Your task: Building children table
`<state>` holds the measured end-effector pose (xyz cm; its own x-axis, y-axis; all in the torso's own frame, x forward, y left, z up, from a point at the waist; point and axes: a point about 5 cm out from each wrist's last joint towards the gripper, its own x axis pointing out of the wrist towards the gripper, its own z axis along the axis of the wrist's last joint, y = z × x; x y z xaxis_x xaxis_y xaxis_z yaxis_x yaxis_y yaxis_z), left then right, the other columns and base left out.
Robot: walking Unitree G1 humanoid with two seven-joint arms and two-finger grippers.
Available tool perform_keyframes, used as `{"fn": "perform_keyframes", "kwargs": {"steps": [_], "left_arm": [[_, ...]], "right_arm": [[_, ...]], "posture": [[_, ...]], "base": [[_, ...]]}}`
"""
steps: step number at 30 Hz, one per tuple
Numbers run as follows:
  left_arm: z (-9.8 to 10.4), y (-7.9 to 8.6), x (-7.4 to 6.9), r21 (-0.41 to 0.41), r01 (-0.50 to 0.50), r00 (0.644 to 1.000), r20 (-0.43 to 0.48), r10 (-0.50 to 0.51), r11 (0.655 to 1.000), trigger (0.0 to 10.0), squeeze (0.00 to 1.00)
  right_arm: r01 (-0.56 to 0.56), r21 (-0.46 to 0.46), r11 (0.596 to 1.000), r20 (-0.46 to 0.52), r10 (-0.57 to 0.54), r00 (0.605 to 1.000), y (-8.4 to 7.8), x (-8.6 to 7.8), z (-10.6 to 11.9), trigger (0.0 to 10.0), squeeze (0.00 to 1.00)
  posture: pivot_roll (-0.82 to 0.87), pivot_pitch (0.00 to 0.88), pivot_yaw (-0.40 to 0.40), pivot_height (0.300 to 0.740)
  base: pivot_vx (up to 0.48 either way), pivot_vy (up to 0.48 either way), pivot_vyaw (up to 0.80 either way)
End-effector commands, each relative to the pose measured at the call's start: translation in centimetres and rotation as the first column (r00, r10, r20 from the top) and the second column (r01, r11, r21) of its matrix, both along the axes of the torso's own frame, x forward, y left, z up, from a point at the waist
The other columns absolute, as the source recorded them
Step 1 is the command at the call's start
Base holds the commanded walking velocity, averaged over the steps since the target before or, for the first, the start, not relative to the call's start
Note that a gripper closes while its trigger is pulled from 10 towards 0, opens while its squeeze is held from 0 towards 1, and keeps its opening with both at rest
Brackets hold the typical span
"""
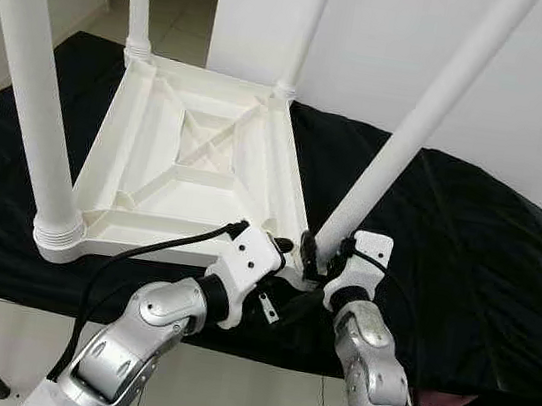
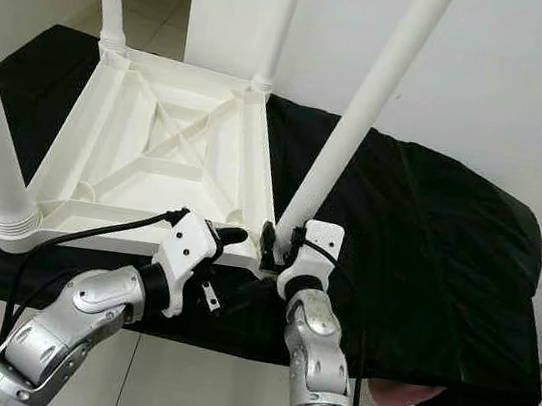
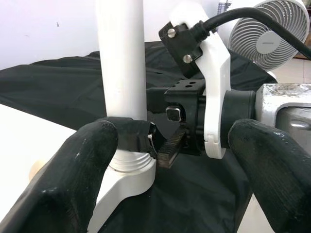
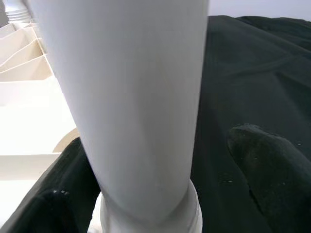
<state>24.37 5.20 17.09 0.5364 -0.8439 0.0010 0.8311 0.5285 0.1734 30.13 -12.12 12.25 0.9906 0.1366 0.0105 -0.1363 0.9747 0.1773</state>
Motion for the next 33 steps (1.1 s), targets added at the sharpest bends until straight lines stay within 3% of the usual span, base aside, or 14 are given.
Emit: {"fn": "perform_keyframes", "kwargs": {"steps": [1,4,5,6,14,19,23,25,33], "left_arm": [[-0.3,-0.3,-0.2,0.006,0.024,1.0,-0.012,-0.024,1.0,10.0,0.0],[-0.2,-0.3,-0.1,0.007,0.024,1.0,-0.01,-0.024,1.0,10.0,0.0],[-0.2,-0.2,-0.1,0.009,0.023,1.0,-0.008,-0.023,1.0,10.0,0.0],[-0.2,-0.2,0.0,0.013,0.021,1.0,-0.004,-0.021,1.0,10.0,0.0],[-0.1,-0.2,0.2,0.014,0.018,1.0,-0.002,-0.018,1.0,10.0,0.0],[0.0,-0.2,0.3,0.013,0.015,1.0,0.001,-0.015,1.0,10.0,0.0],[0.1,-0.2,0.3,0.012,0.014,1.0,0.001,-0.014,1.0,10.0,0.0],[0.1,-0.3,0.2,0.016,0.016,1.0,0.004,-0.016,1.0,10.0,0.0],[0.0,-0.4,0.2,0.018,0.016,1.0,0.002,-0.016,1.0,10.0,0.0]], "right_arm": [[0.001,-0.024,1.0,-0.015,-0.001,1.0,-1.2,-0.1,-0.6,10.0,0.67],[-0.012,-0.039,0.999,-0.016,0.011,1.0,-1.3,0.0,-0.6,10.0,0.67],[-0.063,-0.087,0.994,-0.012,0.062,0.998,-1.5,0.2,-0.8,10.0,0.0],[-0.154,-0.16,0.975,-0.004,0.155,0.988,-1.8,0.3,-1.0,10.0,0.0],[-0.28,-0.21,0.937,0.0,0.287,0.958,-2.0,0.7,-1.3,10.0,0.0],[-0.439,-0.26,0.86,-0.018,0.45,0.893,-1.3,1.8,-1.6,10.0,0.0],[-0.456,-0.266,0.849,-0.02,0.468,0.883,-1.1,2.0,-1.7,10.0,0.0],[-0.495,-0.262,0.829,-0.027,0.506,0.862,0.0,2.6,-1.9,10.0,0.0],[-0.512,-0.268,0.816,-0.046,0.52,0.853,0.8,3.1,-2.4,10.0,0.0]], "posture": [[0.07,0.0,-0.186,0.74],[0.07,0.0,-0.186,0.74],[0.07,0.0,-0.178,0.74],[0.06,0.0,-0.173,0.74],[0.07,0.0,-0.167,0.74],[0.07,0.0,-0.169,0.74],[0.07,0.0,-0.169,0.74],[0.07,0.0,-0.168,0.74],[0.08,0.0,-0.17,0.74]], "base": [[0.0,0.0,0.0],[0.0,0.0,0.0],[0.0,0.0,0.0],[0.0,0.0,0.0],[0.0,0.0,0.0],[0.0,0.0,0.0],[0.0,0.0,0.0],[0.0,0.0,0.0],[0.0,0.0,0.0]]}}
